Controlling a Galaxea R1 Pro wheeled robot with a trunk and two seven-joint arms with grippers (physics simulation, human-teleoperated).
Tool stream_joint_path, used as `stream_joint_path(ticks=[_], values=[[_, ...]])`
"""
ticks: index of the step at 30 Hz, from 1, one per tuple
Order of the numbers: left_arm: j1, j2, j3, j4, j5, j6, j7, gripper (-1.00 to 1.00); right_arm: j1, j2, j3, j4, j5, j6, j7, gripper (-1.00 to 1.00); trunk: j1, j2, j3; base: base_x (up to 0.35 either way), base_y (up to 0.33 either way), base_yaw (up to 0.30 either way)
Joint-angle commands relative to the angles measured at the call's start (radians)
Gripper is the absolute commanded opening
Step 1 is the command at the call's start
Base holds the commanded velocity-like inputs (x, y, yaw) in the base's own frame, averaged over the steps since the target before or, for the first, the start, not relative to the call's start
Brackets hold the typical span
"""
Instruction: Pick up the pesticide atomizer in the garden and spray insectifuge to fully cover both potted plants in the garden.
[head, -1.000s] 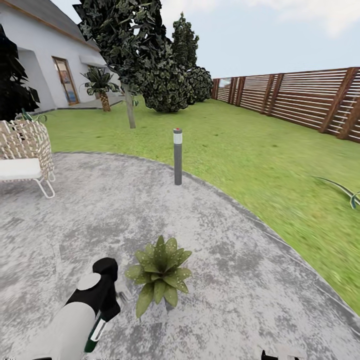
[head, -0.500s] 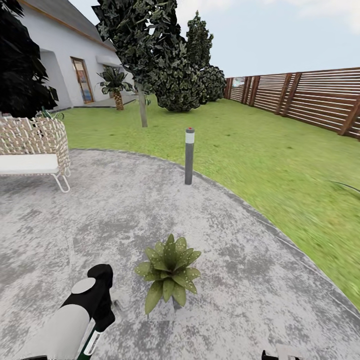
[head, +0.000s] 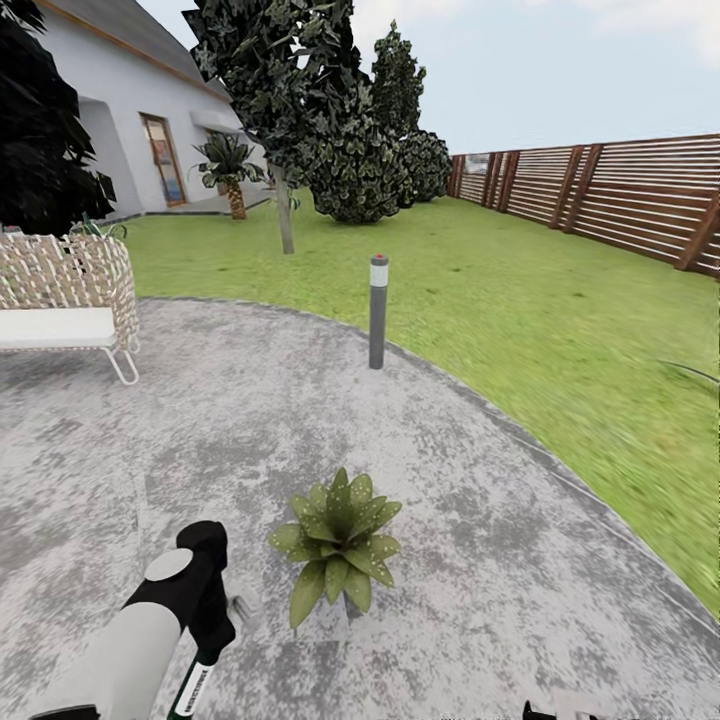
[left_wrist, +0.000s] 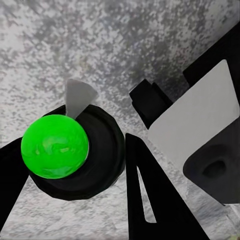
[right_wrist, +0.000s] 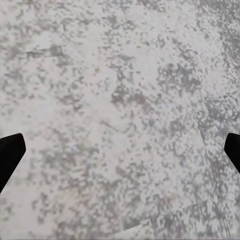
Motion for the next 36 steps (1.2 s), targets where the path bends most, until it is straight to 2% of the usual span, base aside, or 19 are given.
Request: stream_joint_path(ticks=[1,10,16,17,22,23,25,29,30,34,36], values=[[-0.001,-0.003,0.004,-0.001,-0.009,0.011,-0.008,-1.0,-0.001,0.0,-0.007,0.002,0.01,-0.004,-0.003,1.0,0.0,0.0,-0.002,0.0,0.0,-0.111],[-0.021,-0.01,0.004,-0.004,-0.01,0.015,-0.005,-1.0,-0.001,0.001,-0.007,0.002,0.009,-0.004,-0.005,1.0,0.0,0.0,-0.014,0.006,0.0,-0.132],[-0.019,0.0,0.004,-0.005,-0.01,0.014,0.005,-1.0,-0.001,0.001,-0.007,0.002,0.009,-0.004,-0.006,1.0,0.0,0.0,-0.022,0.02,0.0,-0.036],[-0.016,0.001,0.004,-0.005,-0.01,0.014,0.016,-1.0,-0.001,0.001,-0.007,0.002,0.009,-0.004,-0.006,1.0,0.0,0.0,-0.023,0.002,0.0,-0.004],[-0.006,0.003,0.014,0.003,0.003,0.012,0.175,-1.0,-0.001,0.001,-0.007,0.003,0.01,-0.004,-0.007,1.0,0.0,0.0,-0.023,0.0,0.0,-0.001],[-0.006,0.002,0.015,0.004,0.008,0.012,0.186,-1.0,-0.001,0.001,-0.007,0.003,0.01,-0.004,-0.006,1.0,0.0,0.0,-0.023,0.0,0.0,0.0],[-0.006,-0.007,0.016,0.002,0.02,0.013,0.199,-1.0,-0.001,0.001,-0.007,0.003,0.01,-0.004,-0.006,1.0,0.0,0.0,-0.023,0.0,0.0,0.0],[-0.008,-0.051,0.016,-0.002,0.026,0.014,0.205,-1.0,-0.001,0.001,-0.007,0.003,0.01,-0.004,-0.007,1.0,0.0,0.0,-0.023,0.0,0.0,0.0],[-0.008,-0.055,0.016,-0.002,0.026,0.014,0.205,-1.0,-0.001,0.001,-0.007,0.003,0.01,-0.004,-0.006,1.0,0.0,0.0,-0.023,0.0,0.0,0.0],[-0.009,-0.051,0.017,-0.002,0.028,0.014,0.205,-1.0,-0.001,0.001,-0.007,0.003,0.01,-0.004,-0.005,1.0,0.0,0.0,-0.023,0.0,0.0,0.0],[-0.007,-0.039,0.019,-0.001,0.027,0.014,0.207,-1.0,-0.001,0.001,-0.007,0.003,0.01,-0.004,-0.005,1.0,0.0,0.0,-0.023,0.0,0.0,0.0]])
